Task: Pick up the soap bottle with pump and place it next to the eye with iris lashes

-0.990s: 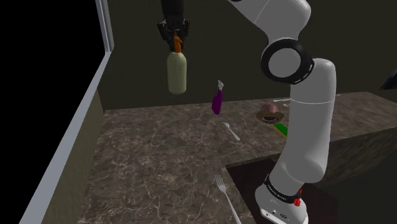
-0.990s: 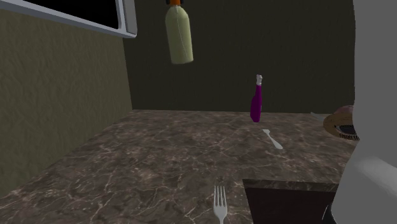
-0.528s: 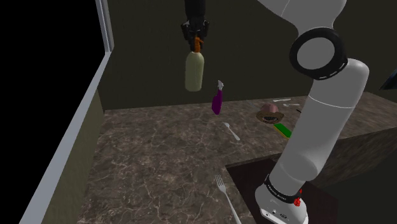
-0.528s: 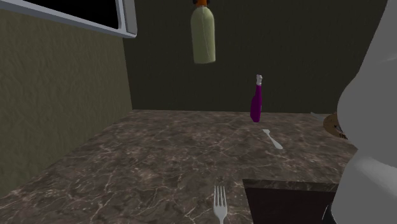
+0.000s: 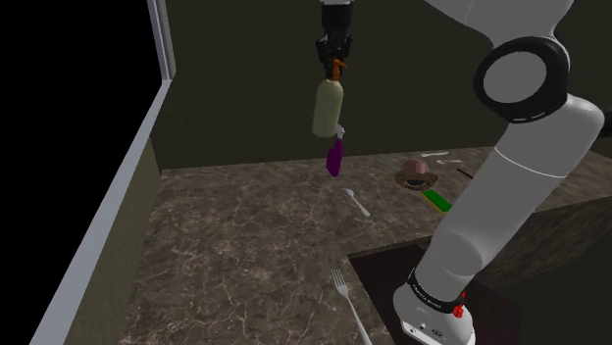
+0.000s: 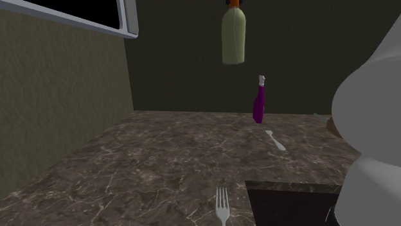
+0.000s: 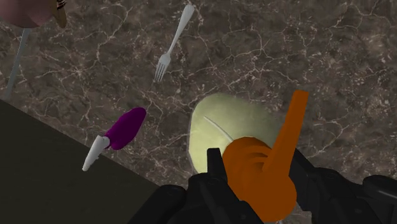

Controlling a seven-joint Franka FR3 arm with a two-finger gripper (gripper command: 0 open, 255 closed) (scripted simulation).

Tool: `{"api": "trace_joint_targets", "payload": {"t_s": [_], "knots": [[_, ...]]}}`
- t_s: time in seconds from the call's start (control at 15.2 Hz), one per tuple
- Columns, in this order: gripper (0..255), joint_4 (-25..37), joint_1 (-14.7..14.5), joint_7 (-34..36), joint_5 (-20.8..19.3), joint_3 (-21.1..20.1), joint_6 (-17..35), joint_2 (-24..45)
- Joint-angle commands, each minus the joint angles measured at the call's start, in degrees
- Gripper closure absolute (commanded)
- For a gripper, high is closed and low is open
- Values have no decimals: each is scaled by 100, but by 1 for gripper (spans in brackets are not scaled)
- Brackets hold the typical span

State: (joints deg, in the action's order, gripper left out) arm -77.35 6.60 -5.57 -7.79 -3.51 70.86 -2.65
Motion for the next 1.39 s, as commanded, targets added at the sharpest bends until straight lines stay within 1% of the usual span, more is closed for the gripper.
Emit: {"api": "trace_joint_targets", "payload": {"t_s": [0.0,0.33,0.66,0.99,1.32], "knots": [[255,-243,142,-305,-13,160,116,-170],[255,-542,458,-1027,-88,563,273,-412],[255,-643,768,-1757,-169,980,410,-487],[255,-554,1078,-2499,-217,1412,530,-395],[255,-266,1409,-3260,-191,1851,626,-125]]}}
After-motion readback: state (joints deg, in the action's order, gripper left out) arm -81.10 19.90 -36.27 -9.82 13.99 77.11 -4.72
